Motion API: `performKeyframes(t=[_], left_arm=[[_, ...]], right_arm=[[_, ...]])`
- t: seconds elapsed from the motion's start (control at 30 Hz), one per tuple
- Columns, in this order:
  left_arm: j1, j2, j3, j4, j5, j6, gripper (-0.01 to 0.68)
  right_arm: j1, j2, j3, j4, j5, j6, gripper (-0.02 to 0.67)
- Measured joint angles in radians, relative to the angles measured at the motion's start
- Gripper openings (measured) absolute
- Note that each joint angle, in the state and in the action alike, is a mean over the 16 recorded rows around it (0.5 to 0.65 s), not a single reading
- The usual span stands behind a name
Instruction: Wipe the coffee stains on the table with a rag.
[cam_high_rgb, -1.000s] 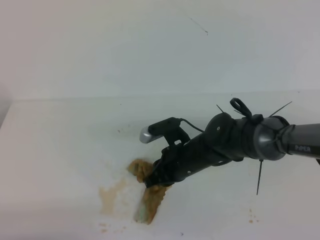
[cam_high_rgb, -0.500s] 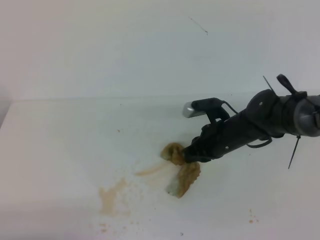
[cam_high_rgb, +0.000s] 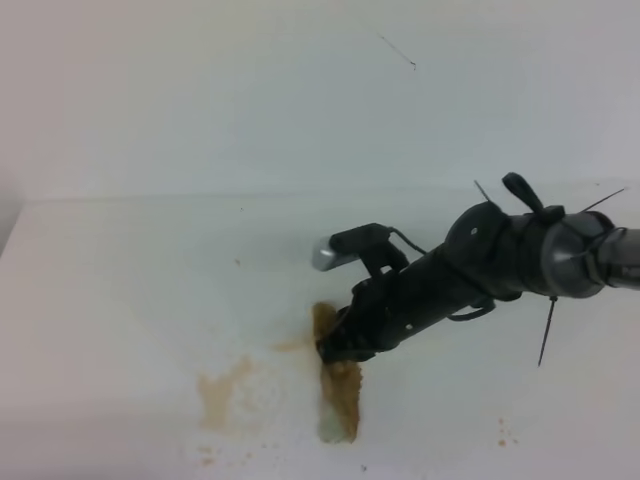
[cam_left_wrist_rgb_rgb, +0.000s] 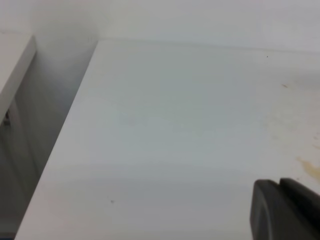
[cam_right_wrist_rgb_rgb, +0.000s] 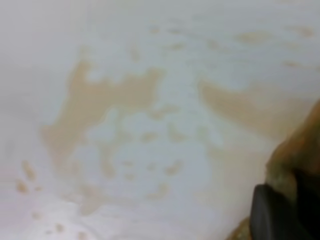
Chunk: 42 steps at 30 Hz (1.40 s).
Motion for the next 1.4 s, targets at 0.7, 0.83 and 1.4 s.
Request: performKeyframes(t=[0.7, 0.83, 1.4], left_arm=[[0.0, 0.0, 0.0, 0.0, 0.0, 0.0, 0.001], [0.0, 0.0, 0.0, 0.0, 0.0, 0.0, 0.001], [0.0, 0.0, 0.0, 0.0, 0.0, 0.0, 0.001]], right_arm=[[0.03, 0.018, -0.119, -0.029, -0.014, -0.025, 0.029], [-0.007, 0.022, -0.12, -0.098, -0.016, 0.01, 0.028], [-0.138, -0.15, -0.088, -0.314, -0.027, 0.096, 0.028]])
